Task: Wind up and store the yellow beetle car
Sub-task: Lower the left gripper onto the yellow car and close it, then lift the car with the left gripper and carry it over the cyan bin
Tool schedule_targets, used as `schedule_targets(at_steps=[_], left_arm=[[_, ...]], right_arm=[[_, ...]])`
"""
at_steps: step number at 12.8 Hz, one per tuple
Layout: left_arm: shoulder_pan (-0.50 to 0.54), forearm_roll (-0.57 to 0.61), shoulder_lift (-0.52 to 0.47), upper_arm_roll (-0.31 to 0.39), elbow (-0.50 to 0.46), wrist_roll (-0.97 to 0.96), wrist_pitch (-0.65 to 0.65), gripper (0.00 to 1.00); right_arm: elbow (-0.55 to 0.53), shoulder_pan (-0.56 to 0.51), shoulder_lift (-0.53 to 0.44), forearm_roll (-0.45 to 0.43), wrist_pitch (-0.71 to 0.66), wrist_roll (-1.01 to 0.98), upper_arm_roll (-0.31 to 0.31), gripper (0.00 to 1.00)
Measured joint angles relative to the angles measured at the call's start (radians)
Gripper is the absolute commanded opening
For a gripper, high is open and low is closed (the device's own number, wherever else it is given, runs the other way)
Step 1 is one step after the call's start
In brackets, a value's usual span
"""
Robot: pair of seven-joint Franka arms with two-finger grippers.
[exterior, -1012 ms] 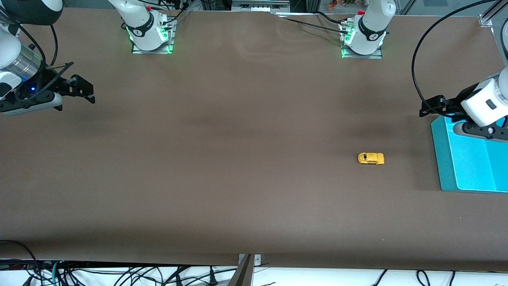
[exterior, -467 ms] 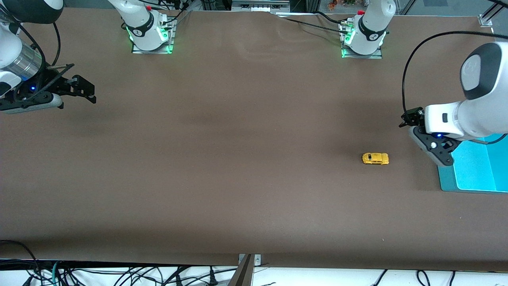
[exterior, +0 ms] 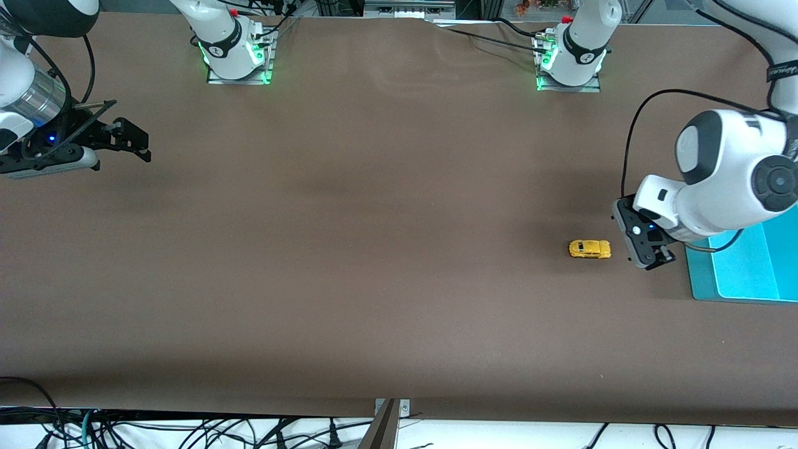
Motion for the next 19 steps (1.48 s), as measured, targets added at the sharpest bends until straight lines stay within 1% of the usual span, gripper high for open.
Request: schedule_targets(at_steps=[4,6,9,13,14,15,16,17,18,19], left_arm=[[0.000,0.000,0.015,0.000,-0.166,0.133,0.238,1.00],[0.000,0.000,0.036,0.001,-0.222,0.211,0.338,1.00],[0.003,0.000,0.093,0.008,-0.250,0.297,0.440,1.00],[0.005,0.000,0.156,0.027,-0.256,0.314,0.518,1.00],[0.005,0.000,0.170,0.032,-0.262,0.315,0.544,0.96],[0.005,0.000,0.181,0.036,-0.266,0.316,0.560,0.78],[0.005,0.000,0.188,0.039,-0.267,0.317,0.567,0.64],[0.005,0.000,0.189,0.040,-0.267,0.317,0.569,0.59],[0.005,0.000,0.188,0.040,-0.267,0.317,0.570,0.51],[0.005,0.000,0.185,0.040,-0.267,0.317,0.570,0.41]], right_arm=[[0.000,0.000,0.000,0.000,0.000,0.000,0.000,1.00],[0.000,0.000,0.000,0.000,-0.002,0.000,0.000,1.00],[0.000,0.000,0.001,0.000,-0.003,0.000,0.000,1.00],[-0.001,0.000,0.002,0.000,-0.004,0.000,0.000,1.00],[-0.001,0.000,0.002,0.000,-0.004,0.000,0.000,1.00],[-0.001,0.001,0.002,0.000,-0.005,0.000,0.000,1.00],[-0.001,0.001,0.002,0.000,-0.005,0.000,0.000,1.00],[-0.001,0.001,0.002,0.000,-0.005,0.000,0.000,1.00],[-0.001,0.001,0.002,0.000,-0.005,0.000,0.000,1.00],[-0.001,0.001,0.002,0.000,-0.005,0.000,0.000,1.00]])
